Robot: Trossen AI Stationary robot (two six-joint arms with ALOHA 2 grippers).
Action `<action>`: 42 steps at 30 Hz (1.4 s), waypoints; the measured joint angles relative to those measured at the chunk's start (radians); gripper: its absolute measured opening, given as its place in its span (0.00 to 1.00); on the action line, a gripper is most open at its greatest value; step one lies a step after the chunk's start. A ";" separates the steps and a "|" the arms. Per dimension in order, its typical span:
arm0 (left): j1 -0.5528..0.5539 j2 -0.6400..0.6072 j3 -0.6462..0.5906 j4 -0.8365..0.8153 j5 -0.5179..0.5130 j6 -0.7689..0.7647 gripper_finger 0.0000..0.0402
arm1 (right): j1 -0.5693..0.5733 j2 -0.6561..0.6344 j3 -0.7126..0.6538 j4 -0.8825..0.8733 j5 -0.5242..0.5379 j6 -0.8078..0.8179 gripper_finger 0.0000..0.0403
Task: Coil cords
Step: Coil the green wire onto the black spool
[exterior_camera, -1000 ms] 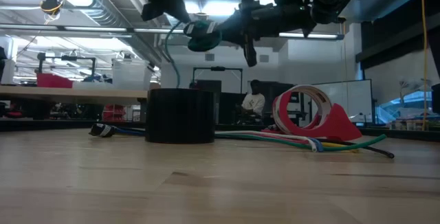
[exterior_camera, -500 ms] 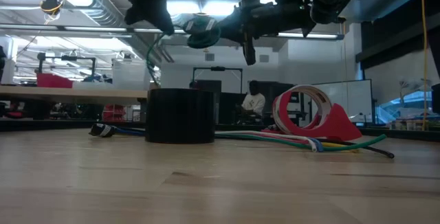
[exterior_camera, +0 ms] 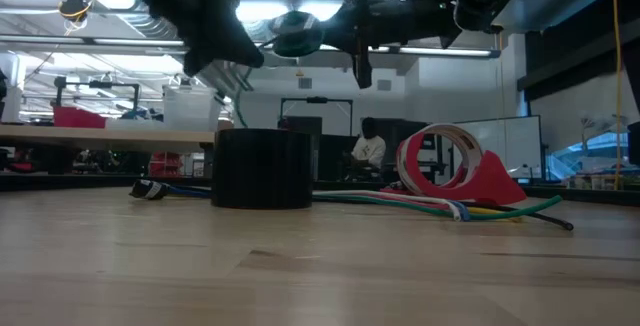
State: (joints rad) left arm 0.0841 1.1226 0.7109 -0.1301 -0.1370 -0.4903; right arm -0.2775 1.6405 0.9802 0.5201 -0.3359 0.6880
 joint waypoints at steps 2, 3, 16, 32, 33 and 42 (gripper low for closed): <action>-0.002 0.001 -0.044 0.093 0.004 0.002 0.00 | 0.000 0.000 0.000 0.000 0.034 0.000 0.02; -0.005 0.001 -0.063 0.134 0.003 0.008 0.00 | 0.000 0.000 0.000 0.001 0.056 0.005 0.02; -0.018 0.057 -0.151 0.390 -0.059 0.073 0.03 | 0.003 0.000 0.000 0.130 0.298 0.024 0.02; -0.018 0.164 -0.151 0.516 -0.064 0.150 0.02 | 0.003 0.000 0.000 0.170 0.371 0.026 0.02; -0.018 0.164 -0.151 0.516 -0.071 0.150 0.02 | 0.003 0.000 0.000 0.165 0.373 0.026 0.02; -0.019 0.160 -0.152 0.523 -0.098 0.158 0.04 | 0.002 -0.002 0.000 0.114 0.359 0.048 0.02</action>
State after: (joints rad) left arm 0.0654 1.2831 0.5591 0.3931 -0.2348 -0.3328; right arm -0.2752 1.6390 0.9802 0.6345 0.0230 0.7357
